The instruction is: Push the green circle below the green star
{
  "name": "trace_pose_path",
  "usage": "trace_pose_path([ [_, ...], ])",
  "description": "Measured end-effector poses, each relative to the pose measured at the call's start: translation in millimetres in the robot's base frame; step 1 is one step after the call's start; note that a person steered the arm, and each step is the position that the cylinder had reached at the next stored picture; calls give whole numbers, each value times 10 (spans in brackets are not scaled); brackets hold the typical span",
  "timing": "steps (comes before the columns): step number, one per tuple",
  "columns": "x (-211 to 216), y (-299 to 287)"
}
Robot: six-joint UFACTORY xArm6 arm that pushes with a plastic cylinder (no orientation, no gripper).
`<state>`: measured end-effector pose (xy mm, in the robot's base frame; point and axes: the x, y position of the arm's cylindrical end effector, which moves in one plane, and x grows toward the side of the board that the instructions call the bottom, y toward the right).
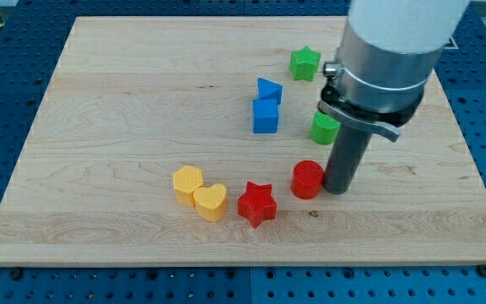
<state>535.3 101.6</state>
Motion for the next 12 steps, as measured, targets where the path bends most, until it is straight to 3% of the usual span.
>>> trace_pose_path([
  [3, 0, -786],
  [5, -113, 62],
  [6, -327, 447],
  [9, -1295, -71],
  [11, -544, 64],
  [12, -625, -266],
])
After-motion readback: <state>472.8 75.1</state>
